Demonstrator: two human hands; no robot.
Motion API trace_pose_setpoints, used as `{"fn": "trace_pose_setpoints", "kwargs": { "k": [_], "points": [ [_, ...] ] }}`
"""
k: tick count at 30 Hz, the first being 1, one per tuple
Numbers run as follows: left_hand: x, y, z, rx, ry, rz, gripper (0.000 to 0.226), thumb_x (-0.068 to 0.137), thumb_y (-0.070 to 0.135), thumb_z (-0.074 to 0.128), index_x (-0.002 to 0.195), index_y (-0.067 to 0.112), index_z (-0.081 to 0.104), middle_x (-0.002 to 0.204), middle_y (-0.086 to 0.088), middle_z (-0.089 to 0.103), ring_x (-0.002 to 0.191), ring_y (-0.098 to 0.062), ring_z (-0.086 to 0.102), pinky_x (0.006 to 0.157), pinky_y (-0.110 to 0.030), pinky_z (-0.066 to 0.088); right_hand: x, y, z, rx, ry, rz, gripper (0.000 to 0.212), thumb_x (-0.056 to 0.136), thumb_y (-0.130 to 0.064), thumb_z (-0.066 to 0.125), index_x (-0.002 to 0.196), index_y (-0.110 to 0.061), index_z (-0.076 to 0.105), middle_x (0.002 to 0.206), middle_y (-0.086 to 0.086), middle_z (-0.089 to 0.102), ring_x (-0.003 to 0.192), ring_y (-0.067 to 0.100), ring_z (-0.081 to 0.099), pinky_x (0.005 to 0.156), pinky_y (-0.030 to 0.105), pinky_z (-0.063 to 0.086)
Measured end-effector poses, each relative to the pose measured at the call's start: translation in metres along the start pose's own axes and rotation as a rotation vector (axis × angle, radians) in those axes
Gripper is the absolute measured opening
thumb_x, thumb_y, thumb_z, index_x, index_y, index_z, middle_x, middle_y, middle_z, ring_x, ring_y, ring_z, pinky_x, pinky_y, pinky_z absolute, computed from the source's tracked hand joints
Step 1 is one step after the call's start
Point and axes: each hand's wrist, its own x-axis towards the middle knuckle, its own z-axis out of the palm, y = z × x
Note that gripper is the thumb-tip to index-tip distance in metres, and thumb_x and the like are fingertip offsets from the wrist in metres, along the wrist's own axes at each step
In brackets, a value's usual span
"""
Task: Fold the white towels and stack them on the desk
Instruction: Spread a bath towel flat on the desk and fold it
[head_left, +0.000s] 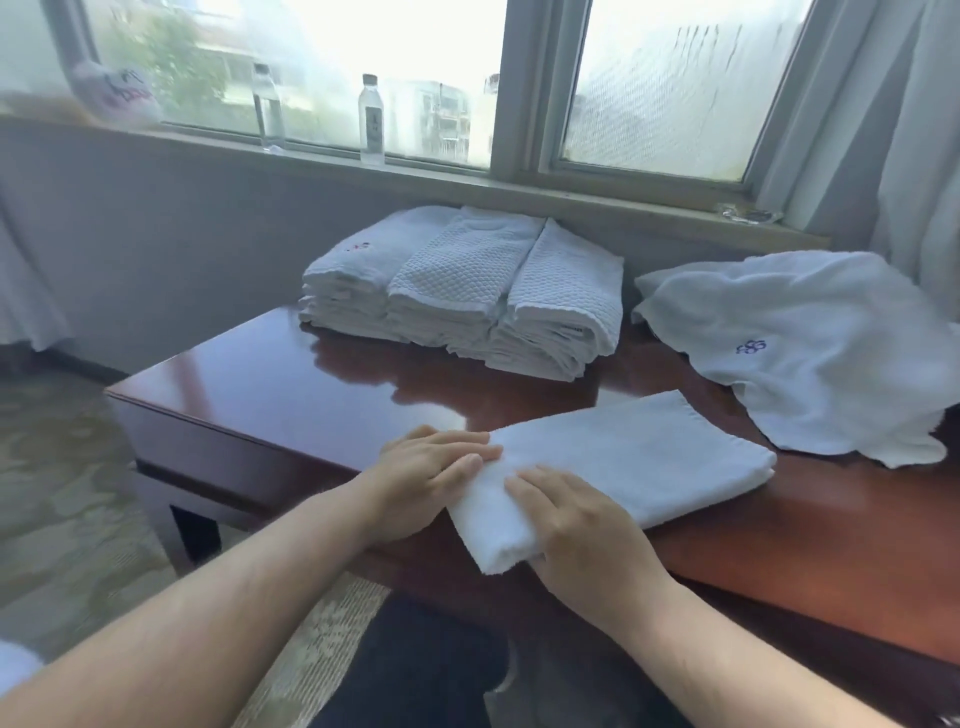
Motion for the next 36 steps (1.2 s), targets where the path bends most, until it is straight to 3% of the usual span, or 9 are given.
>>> {"fn": "trace_pose_setpoints", "kwargs": {
  "k": [5,10,13,17,21,24,26,29,36],
  "points": [
    [-0.021,0.0,-0.014,-0.057,-0.027,0.071,0.065,0.086,0.081,0.035,0.142,0.049,0.049,0.145,0.035,0.041,0.138,0.009,0.027,0.119,-0.03,0.022,0.008,0.008,-0.021,0.106,-0.015,0.161,0.039,0.073,-0.005,0.075,0.11,-0.015,0.074,0.094,0.0,0.076,0.084,0.027,0.072,0.059,0.038,0.058],
    [-0.025,0.014,-0.038,-0.074,0.416,0.269,0.032,0.081,0.032,0.081,0.111,0.035,0.071,0.1,0.027,0.068,0.096,0.007,0.06,0.086,-0.021,0.046,0.035,0.018,-0.065,0.233,0.137,0.213,0.037,0.084,-0.026,0.047,0.112,-0.026,0.07,0.098,-0.008,0.075,0.088,0.023,0.068,0.065,0.035,0.048],
    [-0.018,0.033,-0.078,-0.353,0.539,0.221,0.027,0.077,0.02,0.086,0.092,0.039,0.073,0.088,0.018,0.073,0.081,0.002,0.065,0.076,-0.02,0.048,0.061,0.029,-0.091,0.35,0.236,0.373,0.016,0.09,-0.034,0.062,0.102,-0.026,0.069,0.087,-0.007,0.073,0.081,0.022,0.067,0.063,0.032,0.044],
    [-0.008,0.062,-0.12,-0.539,0.597,0.176,0.023,0.07,0.029,0.078,0.091,0.037,0.073,0.079,0.013,0.072,0.069,-0.001,0.065,0.067,-0.026,0.051,0.092,0.043,-0.112,0.731,0.007,0.485,0.014,0.079,-0.035,0.083,0.08,-0.036,0.069,0.075,-0.025,0.071,0.067,-0.008,0.063,0.057,0.009,0.046],
    [-0.002,0.068,-0.146,-0.554,0.705,0.188,0.032,0.078,0.031,0.079,0.106,0.043,0.068,0.089,0.017,0.072,0.073,0.0,0.068,0.062,-0.022,0.051,0.123,0.05,-0.126,0.959,0.152,0.456,0.016,0.081,-0.022,0.085,0.082,-0.036,0.078,0.079,-0.013,0.076,0.077,0.002,0.071,0.068,0.022,0.056],
    [0.003,0.065,-0.151,-0.812,0.593,0.237,0.052,0.083,0.026,0.078,0.129,0.026,0.054,0.104,0.001,0.074,0.092,-0.013,0.073,0.071,-0.025,0.058,0.148,0.049,-0.138,1.144,0.24,0.472,0.029,0.07,-0.033,0.085,0.094,-0.017,0.078,0.097,0.011,0.078,0.099,0.037,0.073,0.09,0.059,0.057],
    [0.009,0.056,-0.144,-0.943,0.426,0.223,0.048,0.091,0.02,0.075,0.129,0.011,0.049,0.093,-0.005,0.076,0.074,-0.019,0.074,0.057,-0.025,0.056,0.166,0.051,-0.143,1.254,0.277,0.463,0.036,0.069,-0.034,0.085,0.096,-0.011,0.078,0.101,0.017,0.076,0.101,0.042,0.071,0.089,0.066,0.054],
    [0.023,0.04,-0.133,-0.987,0.335,0.097,0.05,0.081,0.038,0.081,0.121,0.015,0.062,0.106,-0.013,0.075,0.087,-0.042,0.072,0.069,-0.054,0.059,0.196,0.058,-0.144,1.35,0.345,0.449,0.022,0.074,-0.024,0.087,0.09,-0.011,0.079,0.098,0.013,0.078,0.092,0.031,0.075,0.085,0.051,0.06],
    [0.051,-0.017,-0.101,-1.219,0.052,-0.028,0.053,0.08,0.043,0.083,0.123,0.015,0.069,0.128,-0.018,0.067,0.116,-0.036,0.066,0.09,-0.04,0.057,0.273,0.082,-0.107,1.442,0.386,0.531,0.009,0.085,-0.012,0.079,0.093,-0.01,0.077,0.096,0.008,0.079,0.089,0.028,0.076,0.077,0.042,0.063]
  ]
}}
